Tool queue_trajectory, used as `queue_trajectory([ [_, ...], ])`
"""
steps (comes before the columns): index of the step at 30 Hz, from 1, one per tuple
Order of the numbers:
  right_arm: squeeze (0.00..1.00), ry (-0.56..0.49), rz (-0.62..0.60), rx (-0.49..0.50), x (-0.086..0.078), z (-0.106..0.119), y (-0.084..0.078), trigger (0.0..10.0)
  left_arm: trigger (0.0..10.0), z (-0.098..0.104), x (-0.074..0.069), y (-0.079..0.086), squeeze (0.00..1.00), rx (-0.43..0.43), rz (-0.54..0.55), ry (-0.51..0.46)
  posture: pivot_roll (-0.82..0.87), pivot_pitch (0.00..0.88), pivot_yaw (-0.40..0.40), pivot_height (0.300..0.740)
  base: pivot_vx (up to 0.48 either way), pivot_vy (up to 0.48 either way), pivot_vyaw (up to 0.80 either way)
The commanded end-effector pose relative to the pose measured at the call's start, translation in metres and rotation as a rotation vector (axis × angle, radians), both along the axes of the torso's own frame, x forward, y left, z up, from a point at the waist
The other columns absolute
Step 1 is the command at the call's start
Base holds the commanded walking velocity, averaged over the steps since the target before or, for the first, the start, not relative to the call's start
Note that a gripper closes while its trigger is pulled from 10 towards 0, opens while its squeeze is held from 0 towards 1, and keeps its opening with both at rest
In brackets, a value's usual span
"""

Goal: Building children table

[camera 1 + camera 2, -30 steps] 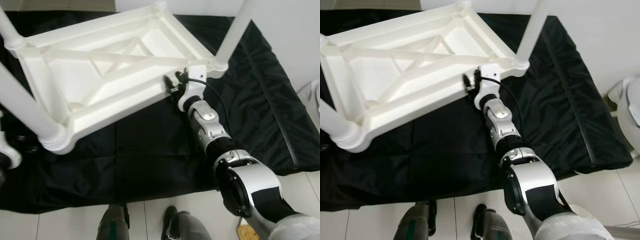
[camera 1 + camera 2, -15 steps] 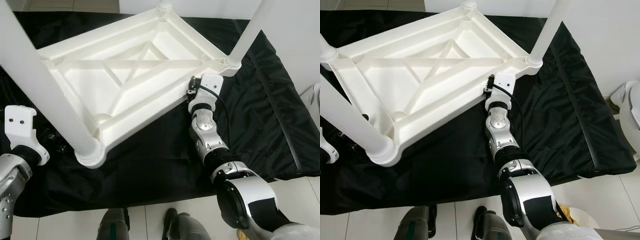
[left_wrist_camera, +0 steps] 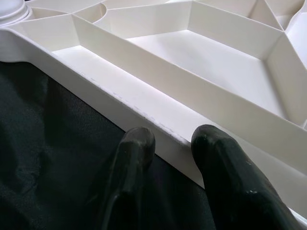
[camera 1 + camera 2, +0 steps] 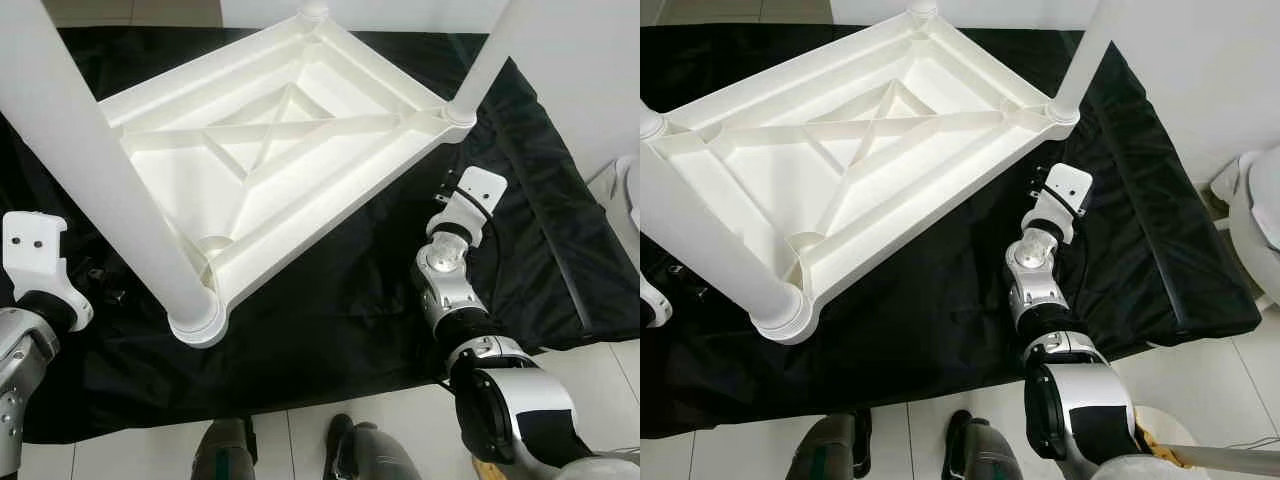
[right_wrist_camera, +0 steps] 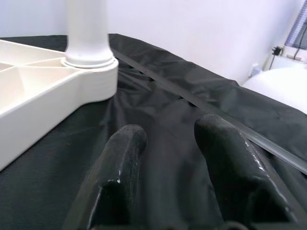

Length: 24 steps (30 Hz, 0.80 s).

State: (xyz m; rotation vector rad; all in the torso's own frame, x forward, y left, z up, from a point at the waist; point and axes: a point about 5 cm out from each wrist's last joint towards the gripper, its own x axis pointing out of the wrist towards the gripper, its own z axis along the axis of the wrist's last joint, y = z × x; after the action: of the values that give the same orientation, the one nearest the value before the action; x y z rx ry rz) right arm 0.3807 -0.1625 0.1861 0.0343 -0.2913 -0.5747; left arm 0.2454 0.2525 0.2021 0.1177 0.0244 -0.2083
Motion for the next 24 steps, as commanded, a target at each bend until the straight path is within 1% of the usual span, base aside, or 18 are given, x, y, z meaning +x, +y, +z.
queue_trajectory([
  [1,0.00,0.054,0.020,0.040,0.001,-0.010,-0.002,10.0,10.0,-0.013,0.001,-0.003,0.00,0.001,-0.019,0.063,0.14,0.232,-0.050,0.740,0.000,0.000,0.00],
  [4,0.00,0.105,0.108,0.068,0.005,-0.017,0.002,10.0,10.0,-0.014,0.002,-0.008,0.00,-0.008,-0.034,0.066,0.14,0.227,-0.053,0.740,0.000,0.000,0.00],
  [6,0.00,0.132,0.149,0.085,0.007,-0.020,0.003,10.0,10.0,-0.016,0.001,-0.011,0.00,-0.011,-0.052,0.071,0.14,0.225,-0.055,0.740,0.000,0.000,0.00],
  [7,0.00,0.132,0.149,0.085,0.007,-0.020,0.003,10.0,10.0,-0.016,0.001,-0.011,0.00,-0.011,-0.052,0.071,0.14,0.225,-0.055,0.740,0.000,0.000,0.00],
  [8,0.00,0.151,0.199,0.095,0.009,-0.020,0.005,10.0,10.0,-0.018,0.001,-0.015,0.00,-0.010,-0.070,0.081,0.14,0.226,-0.055,0.740,0.000,0.000,0.00],
  [9,0.00,0.151,0.199,0.095,0.009,-0.020,0.005,10.0,10.0,-0.018,0.001,-0.015,0.00,-0.010,-0.070,0.081,0.14,0.226,-0.055,0.740,0.000,0.000,0.00],
  [10,0.00,0.157,0.224,0.096,0.010,-0.020,0.006,10.0,10.0,-0.019,0.000,-0.018,0.00,-0.016,-0.082,0.085,0.14,0.225,-0.055,0.740,0.000,0.000,0.00],
  [12,0.00,0.167,0.254,0.067,0.012,-0.018,0.008,10.0,10.0,-0.018,-0.001,-0.024,0.00,-0.013,-0.103,0.076,0.14,0.225,-0.057,0.740,0.000,0.000,0.00],
  [13,0.00,0.167,0.254,0.067,0.012,-0.018,0.008,10.0,10.0,-0.018,-0.001,-0.024,0.00,-0.013,-0.103,0.076,0.14,0.225,-0.057,0.740,0.000,0.000,0.00],
  [14,0.00,0.173,0.297,0.062,0.015,-0.015,0.009,10.0,10.0,-0.019,-0.002,-0.032,0.00,-0.030,-0.149,0.078,0.14,0.229,-0.057,0.740,0.000,0.000,0.00],
  [16,0.00,0.173,0.297,0.062,0.015,-0.015,0.009,10.0,10.0,-0.019,-0.002,-0.032,0.00,-0.030,-0.149,0.078,0.14,0.229,-0.057,0.740,0.000,0.000,0.00],
  [18,0.00,0.167,0.342,0.046,0.018,-0.010,0.012,10.0,10.0,-0.021,-0.004,-0.041,0.00,-0.043,-0.196,0.092,0.14,0.228,-0.059,0.740,0.000,0.000,0.00],
  [19,0.00,0.167,0.342,0.046,0.018,-0.010,0.012,10.0,10.0,-0.021,-0.004,-0.041,0.00,-0.043,-0.196,0.092,0.14,0.228,-0.059,0.740,0.000,0.000,0.00],
  [21,0.00,0.154,0.397,0.037,0.021,-0.004,0.015,10.0,10.0,-0.022,-0.005,-0.047,0.00,-0.050,-0.243,0.104,0.14,0.224,-0.059,0.740,0.000,0.000,0.00],
  [22,0.00,0.154,0.397,0.037,0.021,-0.004,0.015,10.0,10.0,-0.022,-0.005,-0.047,0.00,-0.050,-0.243,0.104,0.14,0.224,-0.059,0.740,0.000,0.000,0.00],
  [23,0.00,0.150,0.448,0.040,0.023,0.000,0.018,10.0,10.0,-0.021,-0.007,-0.051,0.00,-0.043,-0.285,0.105,0.14,0.218,-0.059,0.740,0.000,0.000,0.00],
  [24,0.00,0.152,0.468,0.040,0.024,0.002,0.020,10.0,10.0,-0.020,-0.008,-0.052,0.00,-0.042,-0.298,0.105,0.14,0.214,-0.058,0.740,0.000,0.000,0.00],
])
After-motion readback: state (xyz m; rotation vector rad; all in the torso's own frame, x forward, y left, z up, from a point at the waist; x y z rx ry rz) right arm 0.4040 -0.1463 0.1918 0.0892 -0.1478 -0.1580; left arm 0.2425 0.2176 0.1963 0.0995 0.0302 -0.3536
